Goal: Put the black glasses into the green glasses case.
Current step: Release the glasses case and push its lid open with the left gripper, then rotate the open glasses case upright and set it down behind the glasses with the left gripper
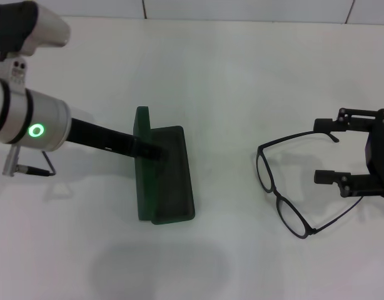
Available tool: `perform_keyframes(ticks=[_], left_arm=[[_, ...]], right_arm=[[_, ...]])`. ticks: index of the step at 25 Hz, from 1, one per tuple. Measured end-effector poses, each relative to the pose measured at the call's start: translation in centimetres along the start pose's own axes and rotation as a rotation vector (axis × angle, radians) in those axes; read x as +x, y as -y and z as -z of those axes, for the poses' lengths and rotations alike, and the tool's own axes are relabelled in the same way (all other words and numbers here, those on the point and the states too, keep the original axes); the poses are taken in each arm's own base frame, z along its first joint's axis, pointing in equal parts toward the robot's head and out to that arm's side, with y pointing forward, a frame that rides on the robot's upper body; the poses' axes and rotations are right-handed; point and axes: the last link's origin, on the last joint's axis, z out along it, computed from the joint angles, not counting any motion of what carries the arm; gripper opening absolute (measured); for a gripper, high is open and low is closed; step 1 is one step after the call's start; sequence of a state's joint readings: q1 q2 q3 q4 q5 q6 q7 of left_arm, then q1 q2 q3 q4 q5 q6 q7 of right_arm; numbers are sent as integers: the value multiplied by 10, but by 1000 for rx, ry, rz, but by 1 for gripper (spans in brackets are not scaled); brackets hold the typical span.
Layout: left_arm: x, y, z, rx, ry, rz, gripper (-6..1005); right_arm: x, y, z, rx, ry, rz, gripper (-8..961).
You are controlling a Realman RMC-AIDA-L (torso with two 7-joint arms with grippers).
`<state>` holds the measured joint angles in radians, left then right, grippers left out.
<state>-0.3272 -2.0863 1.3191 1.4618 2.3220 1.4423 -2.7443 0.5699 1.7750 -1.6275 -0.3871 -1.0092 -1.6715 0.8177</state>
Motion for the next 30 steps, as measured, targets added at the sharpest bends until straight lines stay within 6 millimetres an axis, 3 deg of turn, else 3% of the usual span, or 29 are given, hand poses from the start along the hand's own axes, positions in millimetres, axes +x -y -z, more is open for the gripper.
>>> perform_keyframes(ticks=[14,19,27,30], left_arm=[[7,0,-4,88,76,12,833],[11,2,-6,76,97,23,642],[17,3,-8,70,109,-83,216],[26,1,-6,74,99,-139,213]], right_arm=[[2,-6,-4,-12,15,-16,700],[3,-7,-4,-11,14,-18,699],[3,-7,-4,-12,14,-10,696],[3,-7,-4,-12,13,-5,695]])
